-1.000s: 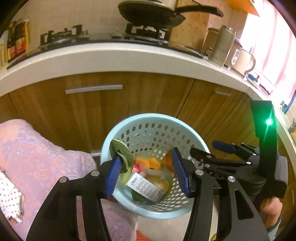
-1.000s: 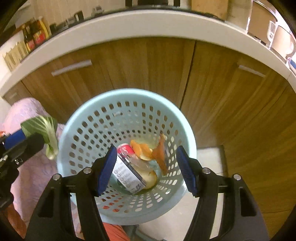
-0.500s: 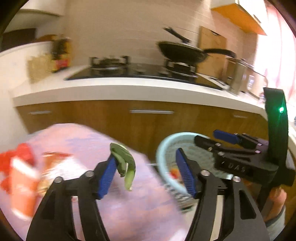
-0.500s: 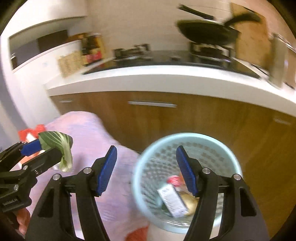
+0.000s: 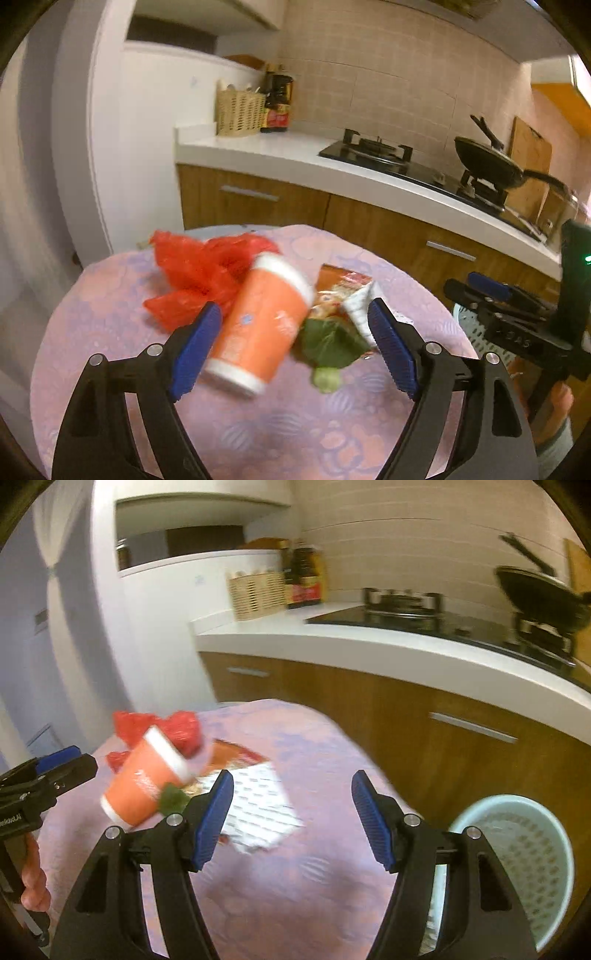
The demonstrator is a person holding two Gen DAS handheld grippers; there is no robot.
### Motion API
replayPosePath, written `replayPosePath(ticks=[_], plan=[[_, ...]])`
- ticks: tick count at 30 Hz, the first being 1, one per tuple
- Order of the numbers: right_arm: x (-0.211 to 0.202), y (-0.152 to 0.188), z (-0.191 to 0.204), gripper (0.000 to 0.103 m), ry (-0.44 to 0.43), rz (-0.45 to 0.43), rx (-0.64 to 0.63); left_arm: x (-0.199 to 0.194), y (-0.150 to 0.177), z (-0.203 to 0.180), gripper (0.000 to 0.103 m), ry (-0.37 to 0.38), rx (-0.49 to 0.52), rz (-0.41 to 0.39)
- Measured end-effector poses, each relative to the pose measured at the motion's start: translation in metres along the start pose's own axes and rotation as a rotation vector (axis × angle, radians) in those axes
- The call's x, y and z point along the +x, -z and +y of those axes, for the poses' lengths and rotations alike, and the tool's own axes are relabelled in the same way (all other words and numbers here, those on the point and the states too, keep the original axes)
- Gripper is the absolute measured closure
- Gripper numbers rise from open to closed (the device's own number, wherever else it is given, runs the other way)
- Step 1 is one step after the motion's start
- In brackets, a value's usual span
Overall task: Collect trash
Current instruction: 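Move both open tools back over the table, then grasp the orange paper cup with the left tool while the right tool grasps a green leaf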
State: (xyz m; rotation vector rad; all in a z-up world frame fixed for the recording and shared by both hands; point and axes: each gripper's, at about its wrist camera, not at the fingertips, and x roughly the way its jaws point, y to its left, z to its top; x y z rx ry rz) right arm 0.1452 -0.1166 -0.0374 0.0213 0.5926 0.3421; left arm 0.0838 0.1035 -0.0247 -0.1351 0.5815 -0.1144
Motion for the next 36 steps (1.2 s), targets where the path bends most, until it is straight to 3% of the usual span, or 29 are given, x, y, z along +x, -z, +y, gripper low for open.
replayPosePath(ticks=[5,10,13,16,18,20,22,33,35,36], plan=[[0.031,0.004,0.021,0.04,0.002,0.039,-0.032,0.007,0.008,0.029,0.024,0.066,-0.057,0.015],[0.045,0.012,0.018,0.04,-0.009,0.081,-0.03,0.033,0.014,0.038,0.024,0.097,-0.065,0.096],[0.037,0.011,0.028,0.04,-0.071,0.059,-0.074,0.05,0.017,0.039,0.024,0.087,-0.057,0.12],[0.04,0.011,0.048,0.04,-0.15,0.092,-0.138,0.062,0.019,0.044,0.024,0.1,-0.091,0.132],[0.048,0.013,0.062,0.042,-0.159,0.108,-0.195,0.068,0.021,0.05,0.024,0.107,-0.115,0.135],[0.055,0.015,0.069,0.059,-0.174,0.132,-0.228,0.071,0.027,0.056,0.024,0.117,-0.143,0.138],[0.061,0.017,0.073,0.07,-0.185,0.159,-0.241,0.074,0.031,0.061,0.025,0.125,-0.161,0.149],[0.076,0.02,0.085,0.073,-0.156,0.226,-0.283,0.075,0.034,0.06,0.028,0.146,-0.154,0.147],[0.072,0.021,0.088,0.098,-0.158,0.207,-0.302,0.075,0.034,0.057,0.028,0.134,-0.138,0.148],[0.069,0.022,0.088,0.099,-0.156,0.192,-0.302,0.075,0.035,0.055,0.028,0.125,-0.128,0.147]])
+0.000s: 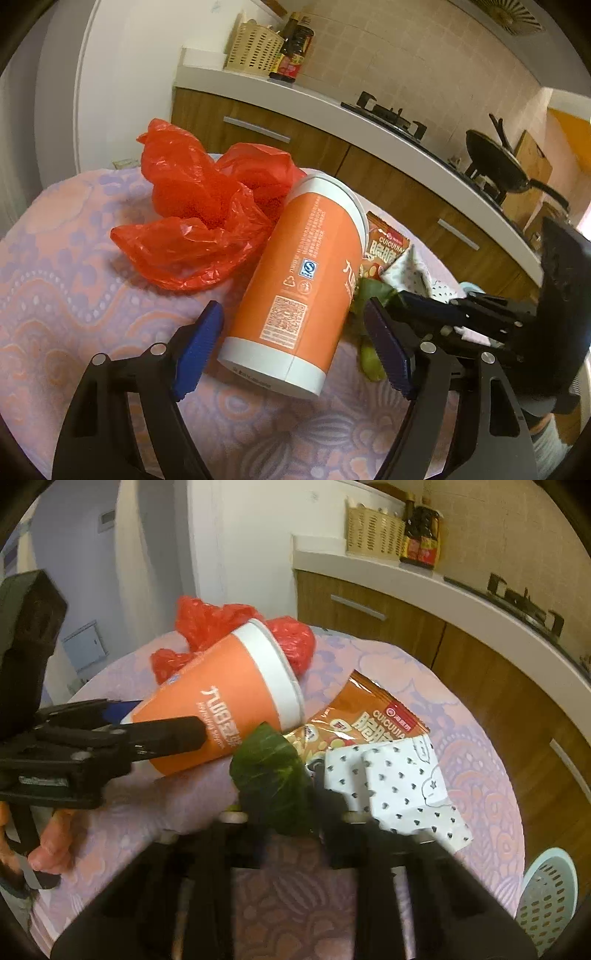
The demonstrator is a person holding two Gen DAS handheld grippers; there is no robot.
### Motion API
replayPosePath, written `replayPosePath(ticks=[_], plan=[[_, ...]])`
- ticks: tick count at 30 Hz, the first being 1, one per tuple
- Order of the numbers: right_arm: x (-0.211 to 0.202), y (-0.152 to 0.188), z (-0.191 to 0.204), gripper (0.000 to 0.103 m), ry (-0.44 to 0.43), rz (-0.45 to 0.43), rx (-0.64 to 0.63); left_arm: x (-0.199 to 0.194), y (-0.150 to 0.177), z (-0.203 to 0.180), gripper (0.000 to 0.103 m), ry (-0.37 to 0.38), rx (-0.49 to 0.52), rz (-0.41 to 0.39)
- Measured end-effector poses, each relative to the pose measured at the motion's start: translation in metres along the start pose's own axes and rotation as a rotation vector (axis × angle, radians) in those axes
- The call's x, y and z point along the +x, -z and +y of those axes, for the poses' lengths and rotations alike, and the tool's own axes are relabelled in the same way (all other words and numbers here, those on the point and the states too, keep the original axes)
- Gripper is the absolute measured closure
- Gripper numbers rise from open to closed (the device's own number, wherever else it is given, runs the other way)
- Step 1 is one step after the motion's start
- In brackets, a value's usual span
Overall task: Collect trash
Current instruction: 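Grasp the orange paper cup with the left tool while the right tool grasps a green leaf, then drop the green leaf from the right tool into the basket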
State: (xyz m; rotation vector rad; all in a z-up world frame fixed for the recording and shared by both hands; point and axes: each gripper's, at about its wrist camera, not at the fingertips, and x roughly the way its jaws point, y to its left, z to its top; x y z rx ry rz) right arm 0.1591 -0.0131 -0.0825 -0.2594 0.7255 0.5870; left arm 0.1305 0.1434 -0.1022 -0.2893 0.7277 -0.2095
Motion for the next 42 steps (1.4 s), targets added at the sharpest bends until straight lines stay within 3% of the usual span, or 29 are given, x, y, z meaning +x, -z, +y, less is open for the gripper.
replayPosePath(ticks=[10,19,33,39,42], plan=[[-0.036,0.008,-0.01,0.101,-0.045,-0.115,0.053,0.002,0.0,-0.009,0.041,-0.044,0.054,0.007],[-0.081,0.01,-0.034,0.101,0.018,-0.211,0.115,-0.008,0.003,-0.013,0.047,-0.038,0.071,-0.043],[-0.146,0.066,-0.132,0.101,0.306,-0.223,0.289,-0.021,0.01,-0.022,0.049,-0.036,0.086,-0.069],[-0.155,0.106,-0.173,0.101,0.445,-0.156,0.363,-0.037,0.023,-0.028,0.049,-0.079,0.09,-0.088],[-0.154,0.126,-0.196,0.101,0.505,-0.113,0.42,-0.043,0.026,-0.028,0.049,-0.049,0.073,-0.094]])
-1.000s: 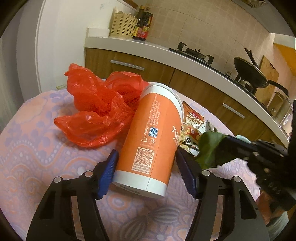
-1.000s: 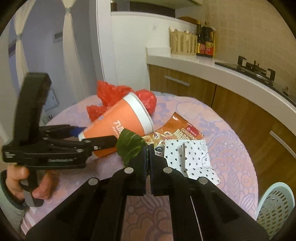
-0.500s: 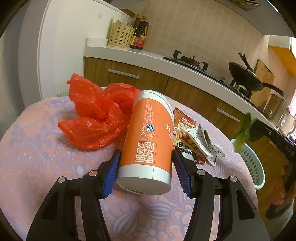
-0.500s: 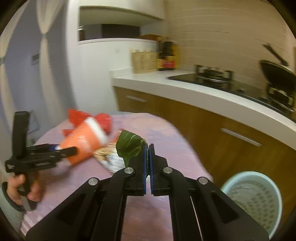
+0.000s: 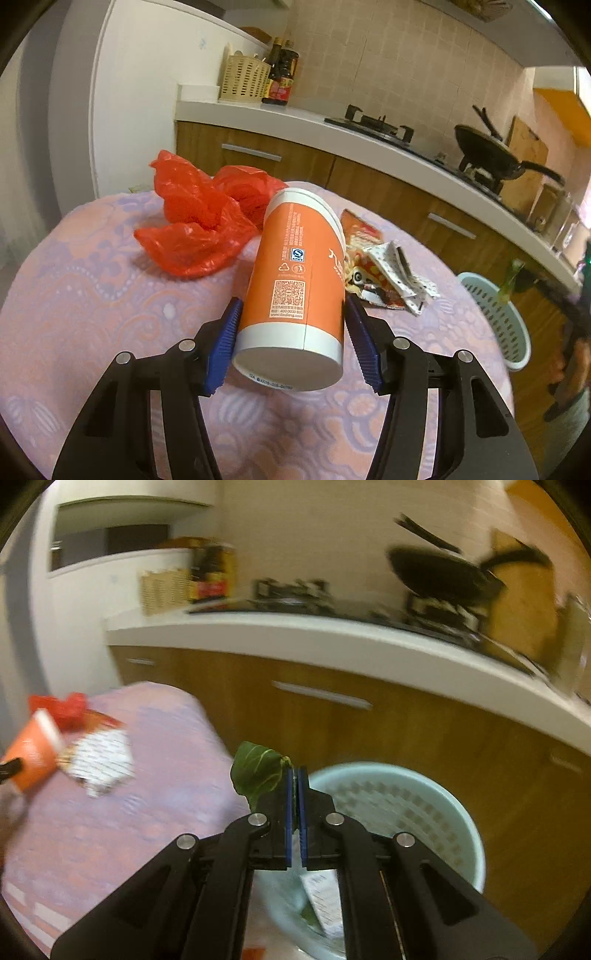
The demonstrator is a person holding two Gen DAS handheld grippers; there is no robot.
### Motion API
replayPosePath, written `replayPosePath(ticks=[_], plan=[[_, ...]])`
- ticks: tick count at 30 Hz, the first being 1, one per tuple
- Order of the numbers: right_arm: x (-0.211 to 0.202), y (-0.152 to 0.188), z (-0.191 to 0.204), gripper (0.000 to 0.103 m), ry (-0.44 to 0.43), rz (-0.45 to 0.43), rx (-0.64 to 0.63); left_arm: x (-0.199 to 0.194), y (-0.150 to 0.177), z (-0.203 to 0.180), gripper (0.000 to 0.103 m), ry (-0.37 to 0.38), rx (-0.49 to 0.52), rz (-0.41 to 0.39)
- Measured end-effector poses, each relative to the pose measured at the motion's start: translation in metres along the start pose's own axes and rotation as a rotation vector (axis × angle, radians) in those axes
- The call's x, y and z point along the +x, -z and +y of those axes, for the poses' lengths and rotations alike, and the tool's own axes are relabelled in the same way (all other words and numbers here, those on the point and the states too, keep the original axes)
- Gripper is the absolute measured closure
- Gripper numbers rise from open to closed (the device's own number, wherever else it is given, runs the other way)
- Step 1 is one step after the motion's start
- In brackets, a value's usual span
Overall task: Collect trash
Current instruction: 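Drop the green leaf from the right tool into the basket, then grasp the white heart-patterned paper with the right tool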
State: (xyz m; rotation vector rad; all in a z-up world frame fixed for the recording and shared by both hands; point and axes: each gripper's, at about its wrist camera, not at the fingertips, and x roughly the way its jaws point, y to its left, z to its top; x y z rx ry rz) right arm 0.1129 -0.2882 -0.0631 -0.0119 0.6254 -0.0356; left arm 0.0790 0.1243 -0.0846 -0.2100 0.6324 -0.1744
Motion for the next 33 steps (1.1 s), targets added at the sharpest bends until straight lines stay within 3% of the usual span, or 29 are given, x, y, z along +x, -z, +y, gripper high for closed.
replayPosePath(ticks=[4,6,7,8,9,10,16,25,33], plan=[[0.021,0.012,-0.031,0.101,0.052,0.087,0.093,-0.001,0.002,0.001,0.049,0.002,-0.004,-0.026],[0.034,0.017,-0.042,0.094,0.05,0.152,0.136,0.0,0.002,0.003,0.049,0.005,-0.013,-0.023],[0.038,0.019,-0.045,0.08,0.06,0.167,0.146,0.0,0.002,0.004,0.049,0.007,-0.02,-0.025],[0.039,0.022,-0.046,0.054,0.073,0.169,0.151,-0.001,0.002,0.005,0.049,0.009,-0.024,-0.027],[0.038,0.024,-0.046,0.04,0.08,0.162,0.151,-0.002,0.003,0.005,0.049,0.011,-0.027,-0.031],[0.036,0.024,-0.045,0.033,0.082,0.151,0.147,-0.002,0.003,0.005,0.049,0.01,-0.028,-0.033],[0.019,0.01,-0.015,0.033,0.004,0.091,0.103,-0.002,0.003,0.003,0.049,0.013,-0.018,-0.038],[0.0,-0.019,0.09,0.033,-0.22,-0.031,-0.017,-0.001,0.005,0.006,0.049,0.023,-0.031,-0.038],[0.015,-0.024,0.167,0.033,-0.324,-0.007,-0.125,0.008,0.005,0.005,0.049,0.005,-0.032,0.015]])
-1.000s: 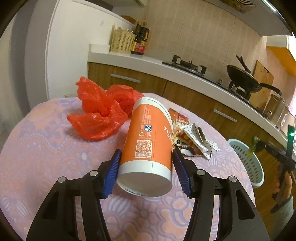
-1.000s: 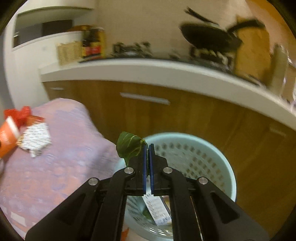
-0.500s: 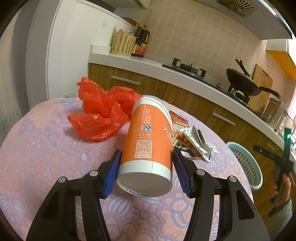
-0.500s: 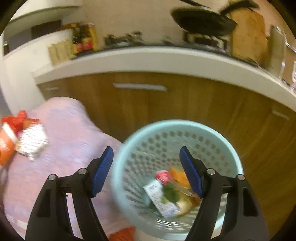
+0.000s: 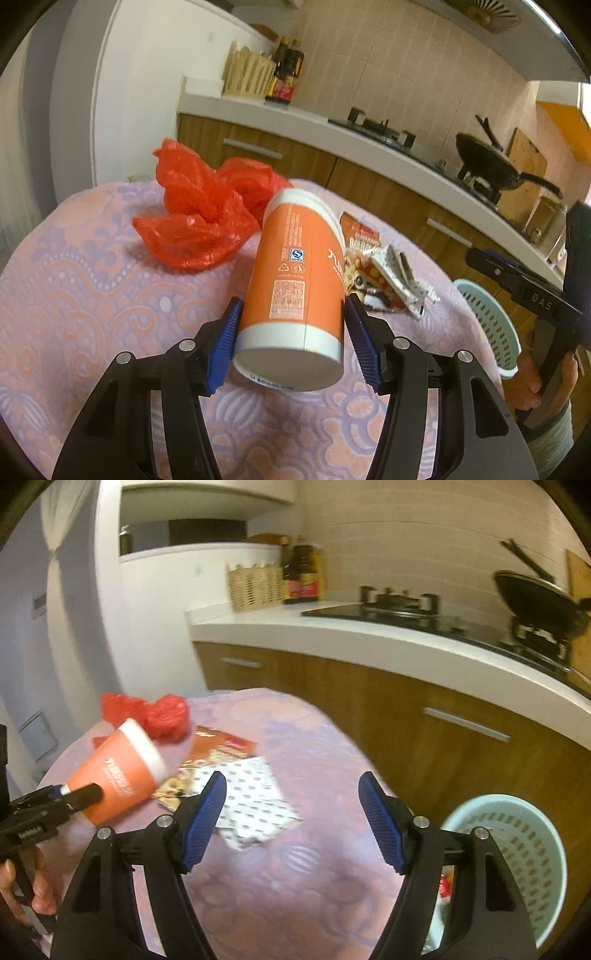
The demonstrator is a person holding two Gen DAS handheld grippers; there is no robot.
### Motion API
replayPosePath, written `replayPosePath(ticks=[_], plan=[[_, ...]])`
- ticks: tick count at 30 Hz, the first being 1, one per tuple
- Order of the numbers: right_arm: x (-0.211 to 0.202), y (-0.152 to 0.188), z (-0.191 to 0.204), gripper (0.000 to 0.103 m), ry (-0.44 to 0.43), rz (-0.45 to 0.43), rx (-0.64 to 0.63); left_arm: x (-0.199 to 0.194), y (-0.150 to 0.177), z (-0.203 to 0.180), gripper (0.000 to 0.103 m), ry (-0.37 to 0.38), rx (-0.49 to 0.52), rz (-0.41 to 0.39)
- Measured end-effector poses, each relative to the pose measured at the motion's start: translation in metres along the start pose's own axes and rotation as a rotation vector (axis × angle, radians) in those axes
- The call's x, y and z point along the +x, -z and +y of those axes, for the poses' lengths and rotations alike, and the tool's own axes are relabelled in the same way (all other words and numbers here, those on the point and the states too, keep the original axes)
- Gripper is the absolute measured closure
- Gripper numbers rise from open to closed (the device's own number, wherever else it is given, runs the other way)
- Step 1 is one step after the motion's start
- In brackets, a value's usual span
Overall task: Collect trash
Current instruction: 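Grasp the white heart-patterned paper with the right tool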
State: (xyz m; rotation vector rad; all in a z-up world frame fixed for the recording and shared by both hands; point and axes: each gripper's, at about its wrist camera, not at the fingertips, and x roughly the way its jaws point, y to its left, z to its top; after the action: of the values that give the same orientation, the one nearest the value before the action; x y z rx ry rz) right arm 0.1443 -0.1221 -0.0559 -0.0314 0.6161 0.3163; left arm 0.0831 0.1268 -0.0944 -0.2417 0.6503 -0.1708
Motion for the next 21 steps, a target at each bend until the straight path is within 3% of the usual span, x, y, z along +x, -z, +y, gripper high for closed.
replayPosePath(ticks=[3,4,5,9,12,15,17,21], plan=[[0.013,-0.001,0.01,0.033,-0.021,0.037,-0.012,0.009,0.001,-0.007,0.047,-0.008,0.019,0.086],[0.017,-0.001,0.012,0.033,-0.027,0.046,-0.015,0.012,0.002,-0.009,0.039,0.0,0.027,0.119],[0.018,0.0,0.013,0.033,-0.03,0.052,-0.018,0.015,0.002,-0.01,0.037,0.006,0.037,0.149],[0.024,0.0,0.017,0.033,-0.042,0.062,-0.033,0.022,-0.014,-0.015,0.035,-0.051,0.09,0.173],[0.03,-0.001,0.019,0.033,-0.052,0.074,-0.032,0.029,-0.026,-0.014,0.03,-0.04,0.063,0.178],[0.042,0.0,0.024,0.033,-0.025,0.112,-0.05,0.039,-0.029,-0.012,0.032,-0.03,0.034,0.18],[0.047,-0.001,0.026,0.033,-0.029,0.133,-0.059,0.047,-0.028,-0.011,0.044,-0.026,0.01,0.19],[0.055,-0.001,0.035,0.033,-0.025,0.158,-0.094,0.047,-0.023,-0.007,0.047,0.005,-0.03,0.168]])
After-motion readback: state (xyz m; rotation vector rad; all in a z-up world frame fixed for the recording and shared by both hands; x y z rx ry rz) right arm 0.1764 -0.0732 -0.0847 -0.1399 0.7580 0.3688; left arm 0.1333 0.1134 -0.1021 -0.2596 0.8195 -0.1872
